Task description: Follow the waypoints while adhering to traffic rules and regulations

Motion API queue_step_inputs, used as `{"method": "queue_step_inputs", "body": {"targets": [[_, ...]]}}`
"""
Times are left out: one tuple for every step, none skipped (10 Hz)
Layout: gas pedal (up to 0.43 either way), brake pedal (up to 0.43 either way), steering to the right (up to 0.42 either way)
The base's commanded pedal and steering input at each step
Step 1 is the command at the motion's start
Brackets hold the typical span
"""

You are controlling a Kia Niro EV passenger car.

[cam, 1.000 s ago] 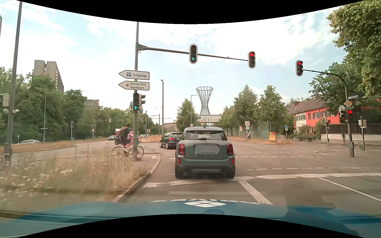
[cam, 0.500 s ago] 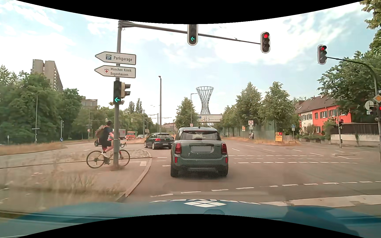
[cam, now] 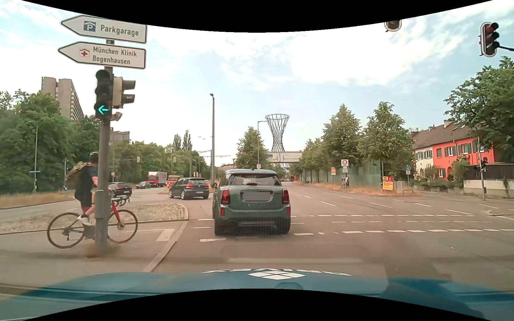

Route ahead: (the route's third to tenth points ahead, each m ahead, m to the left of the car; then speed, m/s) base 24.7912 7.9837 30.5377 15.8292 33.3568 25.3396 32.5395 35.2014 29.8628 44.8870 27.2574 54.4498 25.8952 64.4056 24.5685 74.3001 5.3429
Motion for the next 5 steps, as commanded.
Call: {"method": "queue_step_inputs", "body": {"targets": [[0.177, 0.0, -0.03], [0.189, 0.0, -0.037], [0.189, 0.0, -0.044], [0.189, 0.0, -0.05], [0.189, 0.0, -0.05]]}}
